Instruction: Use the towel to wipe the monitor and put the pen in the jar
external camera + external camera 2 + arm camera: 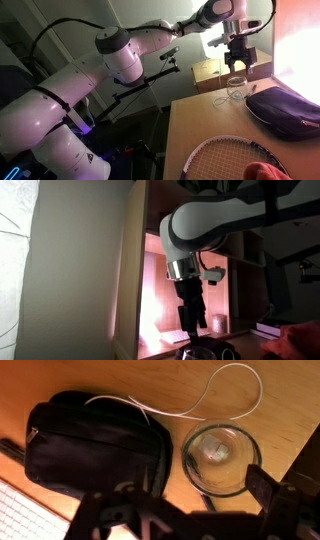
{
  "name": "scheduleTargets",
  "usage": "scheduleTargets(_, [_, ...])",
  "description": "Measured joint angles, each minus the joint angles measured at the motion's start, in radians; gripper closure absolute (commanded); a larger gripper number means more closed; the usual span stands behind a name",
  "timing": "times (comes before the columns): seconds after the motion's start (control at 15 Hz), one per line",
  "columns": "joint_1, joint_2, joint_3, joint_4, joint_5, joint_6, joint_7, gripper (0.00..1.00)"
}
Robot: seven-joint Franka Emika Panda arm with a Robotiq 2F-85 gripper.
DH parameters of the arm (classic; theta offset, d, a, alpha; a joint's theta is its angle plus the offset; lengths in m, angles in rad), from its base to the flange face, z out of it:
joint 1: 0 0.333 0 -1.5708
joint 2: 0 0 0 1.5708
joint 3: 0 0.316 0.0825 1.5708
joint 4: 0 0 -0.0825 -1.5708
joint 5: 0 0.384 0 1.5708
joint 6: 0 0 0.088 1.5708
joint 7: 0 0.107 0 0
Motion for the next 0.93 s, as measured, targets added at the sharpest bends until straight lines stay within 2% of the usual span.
scheduleTargets(0.73, [0.0, -0.025, 0.0, -0.011, 0.027, 0.0, 0.0, 0.0])
scheduleTargets(0.87, [0.0, -0.03, 0.0, -0.015, 0.039, 0.0, 0.0, 0.02])
scheduleTargets(0.93, [0.0, -0.033, 0.0, -0.016, 0.044, 0.0, 0.0, 0.11])
